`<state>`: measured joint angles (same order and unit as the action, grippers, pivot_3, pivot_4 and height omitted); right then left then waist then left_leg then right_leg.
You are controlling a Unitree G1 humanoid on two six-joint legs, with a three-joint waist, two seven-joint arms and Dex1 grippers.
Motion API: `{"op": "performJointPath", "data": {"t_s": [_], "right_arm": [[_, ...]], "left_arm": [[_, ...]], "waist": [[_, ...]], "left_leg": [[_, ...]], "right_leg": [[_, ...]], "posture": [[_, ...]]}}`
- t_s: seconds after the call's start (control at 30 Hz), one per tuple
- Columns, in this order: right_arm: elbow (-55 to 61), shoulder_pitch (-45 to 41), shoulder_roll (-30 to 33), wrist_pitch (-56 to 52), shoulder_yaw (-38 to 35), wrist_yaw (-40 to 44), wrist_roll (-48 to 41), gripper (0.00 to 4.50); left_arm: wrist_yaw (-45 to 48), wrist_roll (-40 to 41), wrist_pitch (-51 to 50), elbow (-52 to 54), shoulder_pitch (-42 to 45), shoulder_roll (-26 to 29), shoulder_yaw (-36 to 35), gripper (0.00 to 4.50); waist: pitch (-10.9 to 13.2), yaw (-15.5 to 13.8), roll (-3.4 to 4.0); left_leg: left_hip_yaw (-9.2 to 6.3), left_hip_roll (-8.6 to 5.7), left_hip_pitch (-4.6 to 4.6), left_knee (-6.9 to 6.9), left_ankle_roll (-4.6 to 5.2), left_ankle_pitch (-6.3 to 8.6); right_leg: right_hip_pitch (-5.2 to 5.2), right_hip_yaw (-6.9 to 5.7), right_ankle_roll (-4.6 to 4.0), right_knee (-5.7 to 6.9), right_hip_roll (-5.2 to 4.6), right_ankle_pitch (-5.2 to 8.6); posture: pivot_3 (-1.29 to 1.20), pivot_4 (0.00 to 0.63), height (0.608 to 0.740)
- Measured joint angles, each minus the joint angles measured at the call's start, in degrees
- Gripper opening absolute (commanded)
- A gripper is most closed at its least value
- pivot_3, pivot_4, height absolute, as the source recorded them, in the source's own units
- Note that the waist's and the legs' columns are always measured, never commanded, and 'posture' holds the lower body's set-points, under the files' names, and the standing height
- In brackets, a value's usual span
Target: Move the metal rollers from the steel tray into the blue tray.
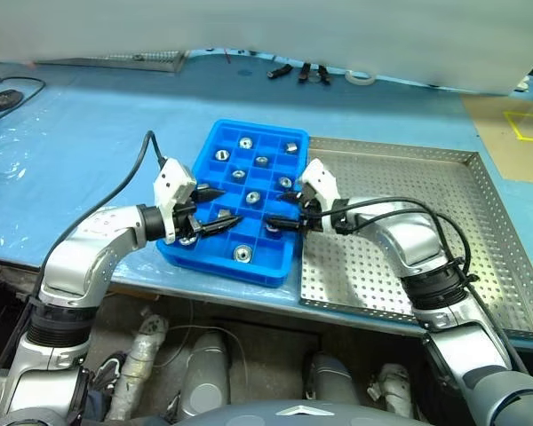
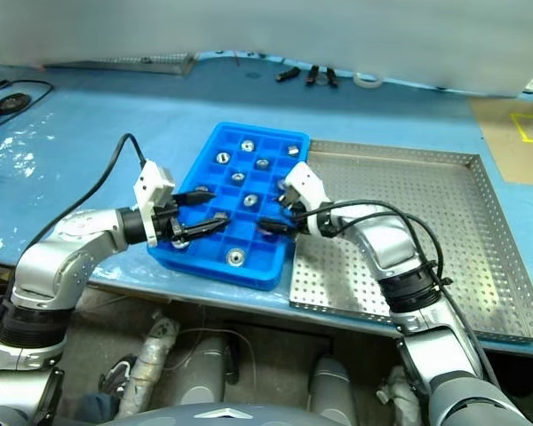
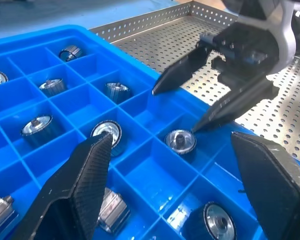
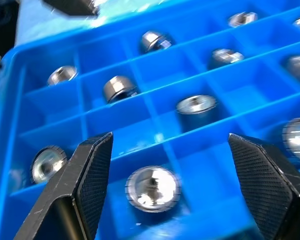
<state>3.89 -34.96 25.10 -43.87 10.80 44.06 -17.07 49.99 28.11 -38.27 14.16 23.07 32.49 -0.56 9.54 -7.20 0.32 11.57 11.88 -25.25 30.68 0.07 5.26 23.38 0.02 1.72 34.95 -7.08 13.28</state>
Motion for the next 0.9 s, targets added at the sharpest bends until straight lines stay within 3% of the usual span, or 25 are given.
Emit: {"op": "performJointPath", "data": {"t_s": [0.23,0.47,0.67,0.9], "right_arm": [[2.49,-0.39,-0.27,0.02,-9.25,-7.82,-0.38,3.87],[8.91,7.35,-1.94,-0.26,-15.85,-14.21,-1.67,3.87],[11.68,10.35,-2.61,-0.22,-16.83,-17.48,-1.89,3.87],[11.68,11.62,-2.30,0.28,-16.85,-18.86,-1.87,3.87]], "left_arm": [[-2.84,-3.51,6.18,-10.51,7.38,-5.98,1.46,3.97],[-5.39,-6.86,12.04,-21.81,10.50,-13.32,3.29,3.97],[-5.65,-8.37,16.08,-29.01,16.15,-14.81,3.18,3.97],[-5.32,-9.18,17.24,-29.88,16.27,-14.76,3.15,3.97]], "waist": [[0.00,0.05,0.00],[-0.01,0.36,-0.02],[-0.01,0.71,-0.02],[-0.01,1.25,-0.02]], "left_leg": [[0.00,-0.02,0.00,0.04,-0.14,-0.10],[0.01,0.03,-0.07,0.07,-0.09,-0.07],[0.01,-0.02,-0.04,0.09,-0.02,-0.03],[0.01,-0.01,-0.08,0.09,0.08,0.03]], "right_leg": [[0.01,0.02,0.01,0.04,0.00,-0.01],[0.06,0.02,0.02,-0.02,0.01,-0.02],[0.02,0.03,0.03,0.01,0.00,-0.02],[0.03,0.00,0.03,-0.04,0.00,-0.02]], "posture": [[0.02,0.150,0.740],[-0.02,0.150,0.740],[-0.03,0.150,0.740],[0.00,0.150,0.740]]}}
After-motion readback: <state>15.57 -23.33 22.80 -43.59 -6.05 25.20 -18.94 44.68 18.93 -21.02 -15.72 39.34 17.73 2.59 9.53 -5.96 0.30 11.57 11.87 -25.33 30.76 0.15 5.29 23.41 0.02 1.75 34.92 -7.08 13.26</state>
